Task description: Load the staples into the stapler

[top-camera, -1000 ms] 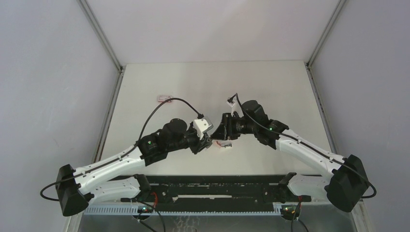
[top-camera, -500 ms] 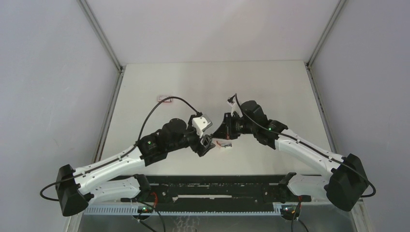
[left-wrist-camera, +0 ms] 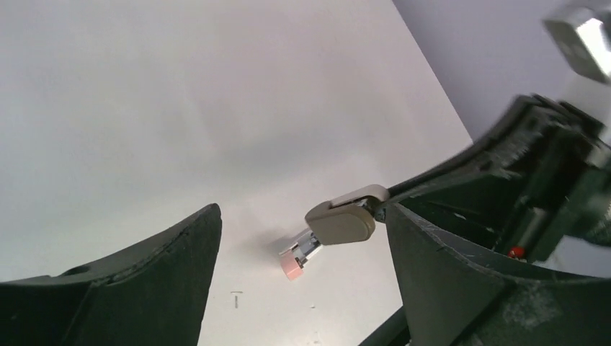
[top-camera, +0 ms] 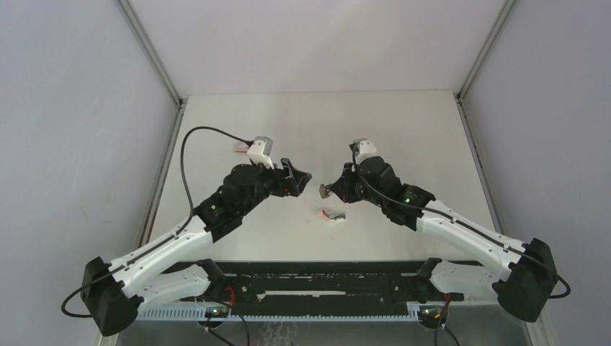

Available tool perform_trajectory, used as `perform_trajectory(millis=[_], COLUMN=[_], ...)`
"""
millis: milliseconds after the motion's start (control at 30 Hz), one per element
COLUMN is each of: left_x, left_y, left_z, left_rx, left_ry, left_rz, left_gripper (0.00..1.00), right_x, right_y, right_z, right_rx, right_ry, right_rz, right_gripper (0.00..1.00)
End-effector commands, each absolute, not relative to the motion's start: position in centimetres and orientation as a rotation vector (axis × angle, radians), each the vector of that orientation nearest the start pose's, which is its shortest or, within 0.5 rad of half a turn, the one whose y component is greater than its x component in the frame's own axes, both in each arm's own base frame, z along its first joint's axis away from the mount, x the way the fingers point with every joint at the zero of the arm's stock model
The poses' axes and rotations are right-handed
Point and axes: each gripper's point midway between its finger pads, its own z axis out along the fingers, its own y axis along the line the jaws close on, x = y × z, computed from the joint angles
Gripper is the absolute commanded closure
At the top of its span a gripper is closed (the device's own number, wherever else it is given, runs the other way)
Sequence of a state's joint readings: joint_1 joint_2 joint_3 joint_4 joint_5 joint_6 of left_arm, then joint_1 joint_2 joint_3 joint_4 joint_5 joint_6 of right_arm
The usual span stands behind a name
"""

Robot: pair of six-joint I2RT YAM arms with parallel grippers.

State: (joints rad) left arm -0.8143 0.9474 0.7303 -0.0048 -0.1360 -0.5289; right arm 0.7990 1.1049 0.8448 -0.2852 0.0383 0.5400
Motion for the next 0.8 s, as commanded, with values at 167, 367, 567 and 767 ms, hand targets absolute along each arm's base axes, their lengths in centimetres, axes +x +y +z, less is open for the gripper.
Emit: perform_trajectory(millis=[167,367,567,767], left_x=[25.4,25.5,25.9,26.1], left_y=[-29.9,-31.9,-32.6,-32.7], left_z=[22.8,22.0,19.9,19.1], left_rx=[0.051,0.090,0.091,0.076], left_ry=[1.986,2.023,2.082,2.100], left_rz=[-1.072,-1.137,-1.118,-1.113], left_gripper=[0.19,0.21,0.23,0.29], right_x=[25.6,25.4,25.3,25.2], right_y=[24.8,25.2,25.7,25.8], right_z=[19.8,19.6,19.6,19.7], right_rx=[-0.222,-0.245,-0.253,-0.261], right_ry=[2.070,2.065,2.060,2.052], right_rz=[0.454,0.367,0.368,0.355], right_gripper=[1.00,1.00,1.00,1.00])
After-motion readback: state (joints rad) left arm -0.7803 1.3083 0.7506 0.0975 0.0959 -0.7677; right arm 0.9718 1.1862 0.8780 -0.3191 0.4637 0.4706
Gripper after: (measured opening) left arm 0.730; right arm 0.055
